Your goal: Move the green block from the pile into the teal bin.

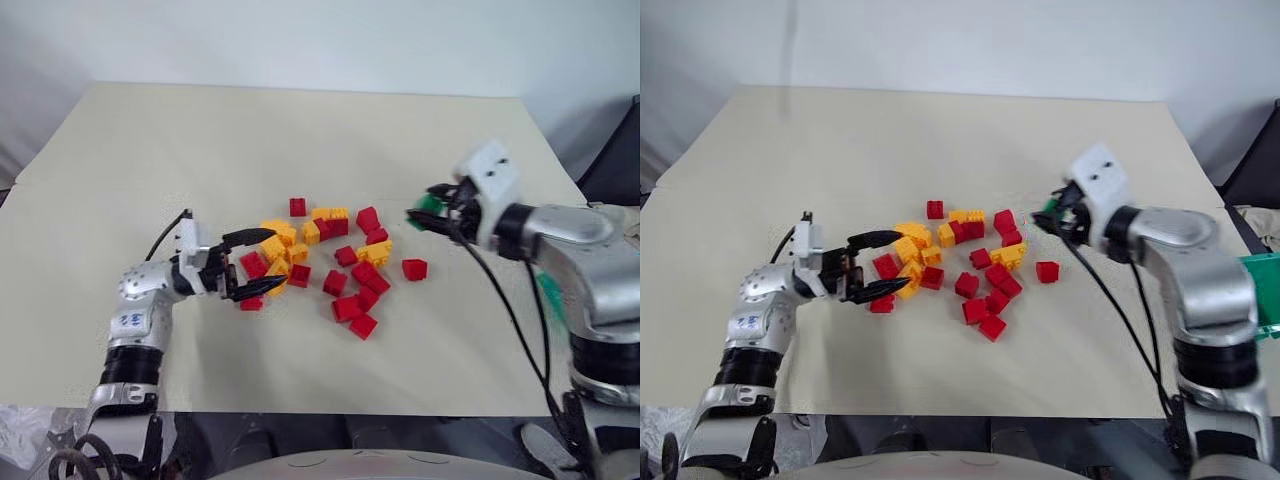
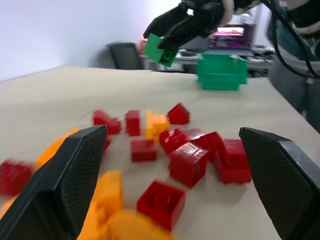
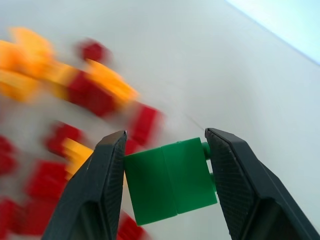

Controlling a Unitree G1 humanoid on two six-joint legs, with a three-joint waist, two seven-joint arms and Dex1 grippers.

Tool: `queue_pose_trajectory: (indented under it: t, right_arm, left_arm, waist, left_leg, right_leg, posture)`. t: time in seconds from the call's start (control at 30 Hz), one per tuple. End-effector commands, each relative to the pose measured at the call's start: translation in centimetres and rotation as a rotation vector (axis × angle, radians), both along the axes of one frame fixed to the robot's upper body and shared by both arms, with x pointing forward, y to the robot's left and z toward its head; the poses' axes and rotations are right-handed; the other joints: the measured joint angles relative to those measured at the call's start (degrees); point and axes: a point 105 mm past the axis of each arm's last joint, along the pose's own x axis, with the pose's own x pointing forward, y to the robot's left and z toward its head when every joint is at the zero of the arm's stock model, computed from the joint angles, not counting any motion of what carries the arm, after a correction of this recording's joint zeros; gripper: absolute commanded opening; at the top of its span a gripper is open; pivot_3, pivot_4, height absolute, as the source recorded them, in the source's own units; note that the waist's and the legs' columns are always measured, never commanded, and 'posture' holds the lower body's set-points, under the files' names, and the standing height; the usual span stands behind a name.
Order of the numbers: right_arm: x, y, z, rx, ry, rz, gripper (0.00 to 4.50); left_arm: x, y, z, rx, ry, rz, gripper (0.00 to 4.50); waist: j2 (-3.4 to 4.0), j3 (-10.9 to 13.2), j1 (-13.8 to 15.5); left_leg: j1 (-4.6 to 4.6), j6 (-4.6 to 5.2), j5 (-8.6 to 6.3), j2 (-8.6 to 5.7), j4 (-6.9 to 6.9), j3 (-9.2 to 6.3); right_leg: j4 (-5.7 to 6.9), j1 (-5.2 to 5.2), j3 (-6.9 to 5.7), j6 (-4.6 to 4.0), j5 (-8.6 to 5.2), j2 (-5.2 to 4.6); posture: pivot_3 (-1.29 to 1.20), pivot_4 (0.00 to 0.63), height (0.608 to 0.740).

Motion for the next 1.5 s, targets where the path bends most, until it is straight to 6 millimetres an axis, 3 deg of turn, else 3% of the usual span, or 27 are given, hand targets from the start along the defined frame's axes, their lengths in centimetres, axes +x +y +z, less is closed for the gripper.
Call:
queue_pose_trajectory:
  t: [0.03,0.13,0.33,0.43,0.47,0.53,0.7,0.87,0.93,1.0,1.13,1.27,1.33,1.5]
  right_arm:
    - [-2.6,-5.5,2.2,-0.038,-0.095,-0.267,2.11]
    - [-5.6,-10.6,2.4,-0.062,-0.101,-0.523,2.11]
    - [-8.9,-15.4,1.8,-0.092,-0.085,-0.774,2.11]
    - [-9.7,-17.7,0.1,-0.083,-0.038,-0.911,2.11]
    - [-9.7,-18.1,-1.0,-0.080,-0.003,-0.939,2.11]
    - [-9.4,-18.4,-2.1,-0.091,0.018,-0.951,2.83]
    - [-8.7,-18.7,-2.6,-0.090,0.010,-0.939,4.45]
    - [-8.1,-18.6,-1.8,-0.102,-0.033,-0.915,4.45]
    - [-7.3,-17.2,-0.5,-0.091,-0.083,-0.810,4.45]
    - [-6.5,-14.3,0.6,-0.088,-0.109,-0.624,4.45]
    - [-6.0,-8.1,0.7,-0.060,-0.080,-0.232,4.45]
    - [-6.5,-3.9,-1.1,-0.041,0.022,0.085,4.45]
    - [-6.9,-2.2,-2.9,-0.014,0.128,0.245,4.45]
    - [-6.6,-0.8,-4.9,0.020,0.144,0.455,4.45]
  left_arm:
    - [0.9,-2.4,1.0,0.052,-0.038,-0.054,4.50]
    - [1.8,-5.2,1.8,0.081,-0.057,-0.100,4.50]
    - [2.8,-8.1,1.7,0.117,-0.026,-0.111,4.50]
    - [3.2,-9.3,1.7,0.114,0.004,-0.125,4.50]
    - [3.2,-9.6,1.6,0.119,0.012,-0.134,4.50]
    - [3.3,-10.0,1.4,0.129,0.030,-0.144,4.50]
    - [3.4,-10.4,1.4,0.135,0.037,-0.145,4.50]
    - [3.8,-10.0,1.7,0.121,0.049,-0.120,4.50]
    - [3.9,-9.2,2.0,0.108,0.056,-0.094,4.50]
    - [4.1,-8.2,2.3,0.090,0.073,-0.059,4.50]
    - [3.6,-4.8,2.7,0.081,0.089,-0.022,4.50]
    - [3.0,-1.2,2.5,0.087,0.126,0.030,4.50]
    - [2.5,1.4,1.5,0.120,0.144,0.084,4.50]
    - [0.2,6.5,-0.3,0.152,0.200,0.170,4.50]
  waist:
    - [0.02,0.0,0.1]
    - [0.07,0.0,1.5]
    - [0.09,0.0,1.4]
    - [0.09,0.0,1.4]
    - [0.09,0.0,1.5]
    - [0.08,0.0,1.5]
    - [0.26,0.1,1.4]
    - [0.27,0.1,1.4]
    - [0.27,0.1,1.4]
    - [0.32,0.1,1.2]
    - [0.33,0.1,0.6]
    - [0.33,0.1,0.5]
    - [0.33,0.1,0.6]
    - [0.28,0.2,0.4]
  left_leg:
    - [0.01,0.00,0.00,-0.01,0.01,0.03]
    - [-0.07,0.01,0.01,-0.08,0.15,-0.09]
    - [-0.13,0.31,-0.16,-0.11,0.48,0.12]
    - [-0.08,0.35,-0.17,-0.12,0.53,0.16]
    - [-0.08,0.35,-0.17,-0.12,0.54,0.17]
    - [-0.07,0.36,-0.16,-0.12,0.56,0.15]
    - [0.02,0.41,-0.19,-0.17,0.55,0.39]
    - [0.04,0.41,-0.19,-0.17,0.55,0.41]
    - [0.04,0.41,-0.19,-0.17,0.55,0.41]
    - [0.07,0.42,-0.20,-0.17,0.54,0.45]
    - [0.25,0.50,-0.24,-0.10,0.48,0.55]
    - [0.26,0.50,-0.24,-0.07,0.48,0.55]
    - [0.26,0.50,-0.24,-0.09,0.50,0.59]
    - [0.27,0.54,-0.27,-0.08,0.53,0.68]
  right_leg:
    - [0.01,0.00,0.05,0.00,0.00,0.00]
    - [0.00,0.00,0.04,0.04,0.00,0.06]
    - [-0.03,0.03,0.26,0.19,0.07,0.06]
    - [0.05,0.03,0.34,0.22,0.09,0.10]
    - [0.05,0.04,0.36,0.24,0.10,0.10]
    - [0.03,0.09,0.36,0.24,0.10,0.12]
    - [0.04,0.08,0.64,0.33,0.15,0.12]
    - [0.03,0.08,0.67,0.35,0.16,0.12]
    - [0.03,0.08,0.68,0.36,0.16,0.12]
    - [0.04,0.08,0.73,0.38,0.17,0.14]
    - [0.12,0.11,0.84,0.39,0.17,0.25]
    - [0.13,0.14,0.82,0.38,0.17,0.23]
    - [0.12,0.14,0.82,0.38,0.17,0.19]
    - [0.09,0.15,0.81,0.37,0.16,0.11]
  posture:
    - [0.00,0.150,0.740]
    - [0.00,0.150,0.740]
    - [0.00,0.150,0.740]
    - [0.00,0.150,0.740]
    - [0.00,0.150,0.740]
    - [0.00,0.150,0.740]
    - [0.00,0.150,0.740]
    - [0.00,0.150,0.740]
    - [0.00,0.150,0.740]
    - [0.00,0.150,0.740]
    - [0.00,0.150,0.740]
    - [0.00,0.150,0.740]
    - [0.00,0.150,0.740]
    - [0.00,0.150,0.740]
